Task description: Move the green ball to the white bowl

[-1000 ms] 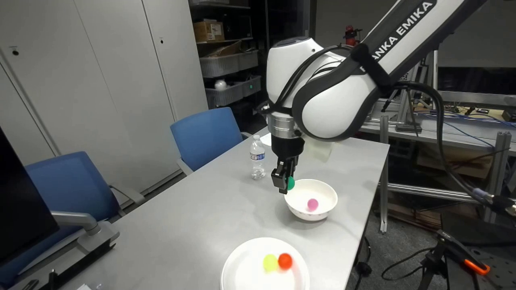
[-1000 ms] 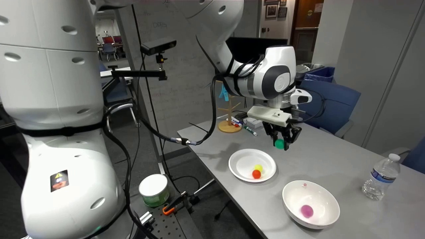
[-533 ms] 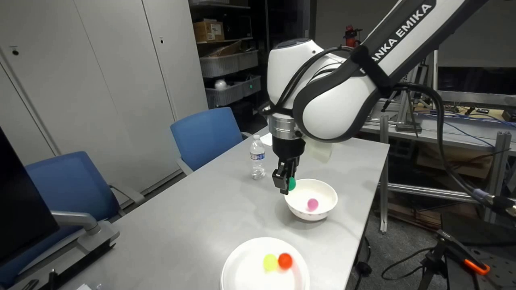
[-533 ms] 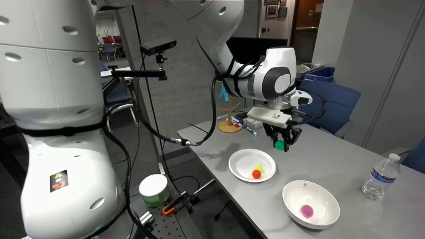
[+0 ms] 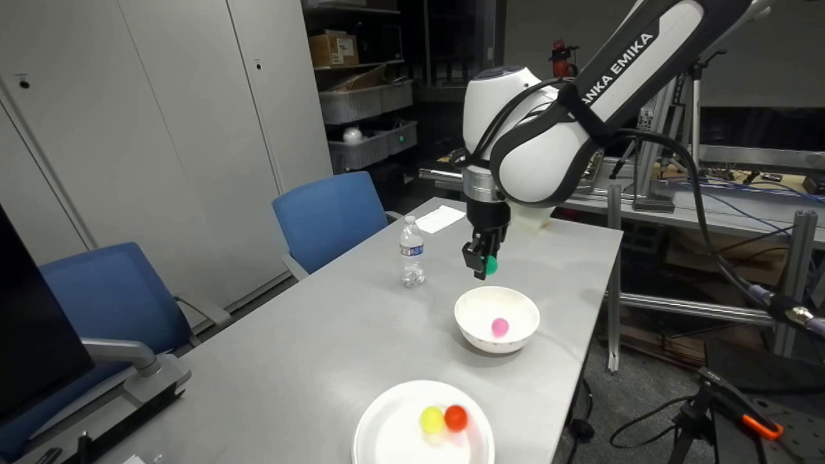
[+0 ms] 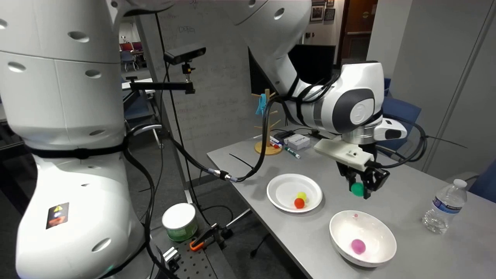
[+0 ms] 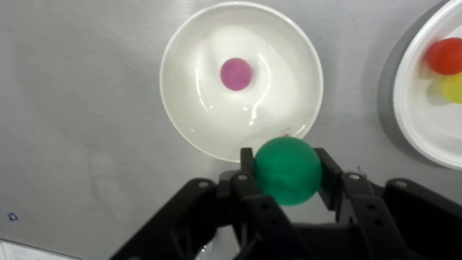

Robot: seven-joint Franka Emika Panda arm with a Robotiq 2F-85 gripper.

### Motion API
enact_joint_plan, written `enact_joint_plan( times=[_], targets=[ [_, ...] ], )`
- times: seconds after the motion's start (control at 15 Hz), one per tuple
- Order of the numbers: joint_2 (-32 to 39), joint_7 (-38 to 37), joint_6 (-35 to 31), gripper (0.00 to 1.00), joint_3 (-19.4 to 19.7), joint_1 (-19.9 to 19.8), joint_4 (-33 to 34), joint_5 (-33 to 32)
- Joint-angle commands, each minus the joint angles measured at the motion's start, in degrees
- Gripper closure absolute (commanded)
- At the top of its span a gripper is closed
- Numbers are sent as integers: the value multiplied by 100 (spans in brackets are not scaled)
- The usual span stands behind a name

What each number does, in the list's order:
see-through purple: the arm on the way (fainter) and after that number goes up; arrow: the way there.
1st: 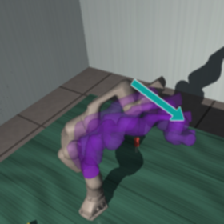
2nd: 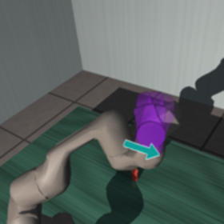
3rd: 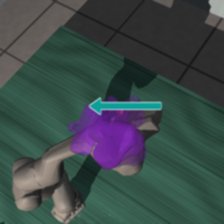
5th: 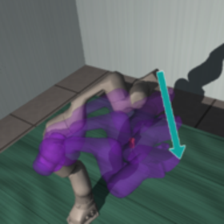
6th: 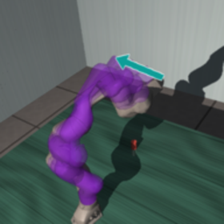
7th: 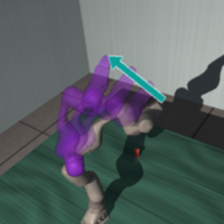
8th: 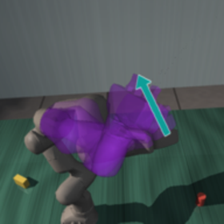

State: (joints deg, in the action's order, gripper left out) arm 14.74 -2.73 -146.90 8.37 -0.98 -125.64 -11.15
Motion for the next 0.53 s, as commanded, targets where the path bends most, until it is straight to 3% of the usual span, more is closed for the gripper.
enact_joint_plan(
  times=[0.0, 0.47],
  targets=[
    [350, -133, -159, 82, 102, -210, 141, -41],
    [968, -125, -426, 82, 80, -355, 364, 193]
  ],
)
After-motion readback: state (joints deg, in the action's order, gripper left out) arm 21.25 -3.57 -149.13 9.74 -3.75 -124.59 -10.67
